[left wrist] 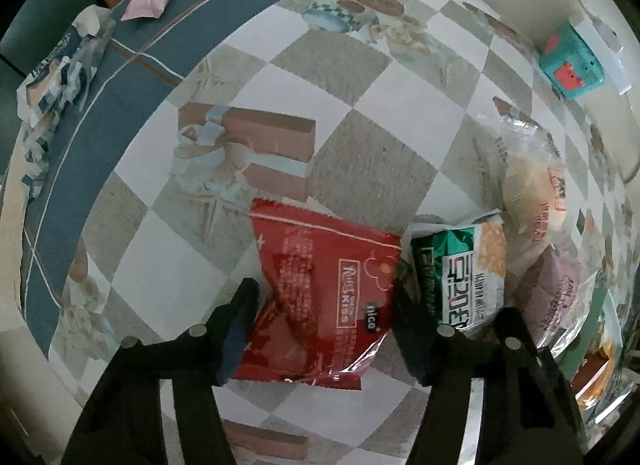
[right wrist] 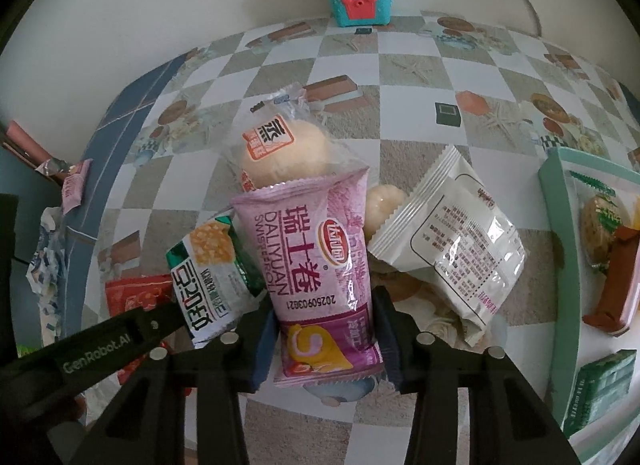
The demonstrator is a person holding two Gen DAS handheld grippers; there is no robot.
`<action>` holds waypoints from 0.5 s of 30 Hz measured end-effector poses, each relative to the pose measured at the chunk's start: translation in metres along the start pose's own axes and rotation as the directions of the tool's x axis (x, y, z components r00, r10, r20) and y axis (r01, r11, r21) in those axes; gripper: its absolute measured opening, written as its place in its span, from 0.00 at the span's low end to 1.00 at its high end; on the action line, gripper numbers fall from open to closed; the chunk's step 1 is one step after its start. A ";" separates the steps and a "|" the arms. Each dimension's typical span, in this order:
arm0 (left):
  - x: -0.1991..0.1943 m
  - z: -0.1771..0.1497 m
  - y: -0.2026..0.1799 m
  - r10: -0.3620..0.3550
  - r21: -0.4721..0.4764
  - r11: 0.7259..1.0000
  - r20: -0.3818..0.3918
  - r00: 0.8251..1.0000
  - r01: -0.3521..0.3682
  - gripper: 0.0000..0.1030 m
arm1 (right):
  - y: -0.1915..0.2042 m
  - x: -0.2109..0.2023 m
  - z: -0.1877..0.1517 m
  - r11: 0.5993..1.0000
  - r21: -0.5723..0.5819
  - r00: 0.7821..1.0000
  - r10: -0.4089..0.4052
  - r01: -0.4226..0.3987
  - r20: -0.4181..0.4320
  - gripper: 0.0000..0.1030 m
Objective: Organize snacks
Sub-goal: 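Grasp the pink Daliyuan roll with the right gripper while the left grasps the red Rusk Kiss packet, then carry the pink roll and red packet over the white tray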
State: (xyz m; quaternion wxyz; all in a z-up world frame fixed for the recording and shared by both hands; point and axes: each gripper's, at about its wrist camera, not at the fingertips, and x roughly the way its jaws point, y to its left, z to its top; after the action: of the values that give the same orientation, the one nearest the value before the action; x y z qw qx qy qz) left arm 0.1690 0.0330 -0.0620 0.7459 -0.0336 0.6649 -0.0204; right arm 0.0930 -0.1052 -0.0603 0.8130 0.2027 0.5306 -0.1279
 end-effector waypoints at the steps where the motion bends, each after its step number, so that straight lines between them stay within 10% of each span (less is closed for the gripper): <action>1: -0.001 0.000 0.000 -0.005 -0.001 1.000 0.003 1.000 0.005 0.60 | 0.000 -0.002 0.000 1.000 0.002 1.000 0.005 -0.005 0.001 0.42; 15: -0.061 0.000 0.000 -0.019 0.004 1.000 0.147 0.989 0.018 0.56 | -0.002 -0.046 0.006 0.999 0.016 0.998 0.029 -0.029 0.048 0.41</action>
State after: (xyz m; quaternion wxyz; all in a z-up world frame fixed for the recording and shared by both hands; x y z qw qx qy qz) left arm 0.1617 0.0371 -0.0014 0.7926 -0.0402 0.6078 -0.0256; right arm 0.0788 -0.1101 -0.0167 0.8255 0.2139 0.5070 -0.1254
